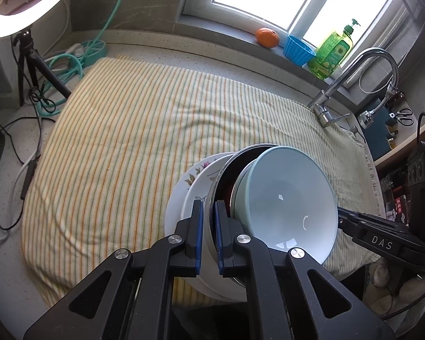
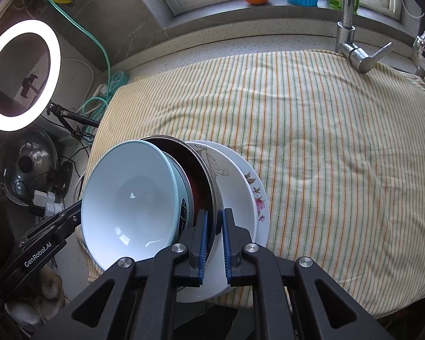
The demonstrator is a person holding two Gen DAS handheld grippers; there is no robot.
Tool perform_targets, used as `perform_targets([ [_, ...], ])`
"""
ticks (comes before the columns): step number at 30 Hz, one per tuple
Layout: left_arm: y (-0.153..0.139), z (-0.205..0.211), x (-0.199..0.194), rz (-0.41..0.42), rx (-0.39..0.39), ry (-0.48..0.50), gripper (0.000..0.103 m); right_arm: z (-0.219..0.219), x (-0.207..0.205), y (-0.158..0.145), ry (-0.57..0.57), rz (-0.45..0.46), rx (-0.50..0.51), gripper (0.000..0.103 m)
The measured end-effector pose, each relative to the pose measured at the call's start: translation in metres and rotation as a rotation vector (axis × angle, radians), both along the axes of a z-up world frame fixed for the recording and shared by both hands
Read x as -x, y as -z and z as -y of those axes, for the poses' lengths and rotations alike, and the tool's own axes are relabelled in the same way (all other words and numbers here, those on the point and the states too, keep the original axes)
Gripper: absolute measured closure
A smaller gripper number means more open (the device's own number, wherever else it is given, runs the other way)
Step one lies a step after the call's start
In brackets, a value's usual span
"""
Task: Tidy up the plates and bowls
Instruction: 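Lower the nested bowl stack onto the floral plate stack with both grippers, then open both grippers and withdraw them from the bowl stack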
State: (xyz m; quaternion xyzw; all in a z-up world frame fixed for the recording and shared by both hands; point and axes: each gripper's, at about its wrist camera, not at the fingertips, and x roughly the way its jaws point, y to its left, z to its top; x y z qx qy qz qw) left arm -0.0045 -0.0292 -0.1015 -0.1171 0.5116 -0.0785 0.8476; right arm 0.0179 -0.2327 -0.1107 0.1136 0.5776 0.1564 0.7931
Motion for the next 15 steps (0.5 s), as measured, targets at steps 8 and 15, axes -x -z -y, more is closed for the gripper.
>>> perform_targets([
  [8, 0.001, -0.001, 0.0, -0.005, -0.002, 0.005, 0.093, 0.001, 0.0, -0.003, -0.004, 0.016, 0.007, 0.091],
  [15, -0.002, -0.006, 0.002, -0.002, 0.008, 0.004, 0.089, 0.01, 0.001, -0.009, 0.022, 0.032, -0.011, 0.083],
])
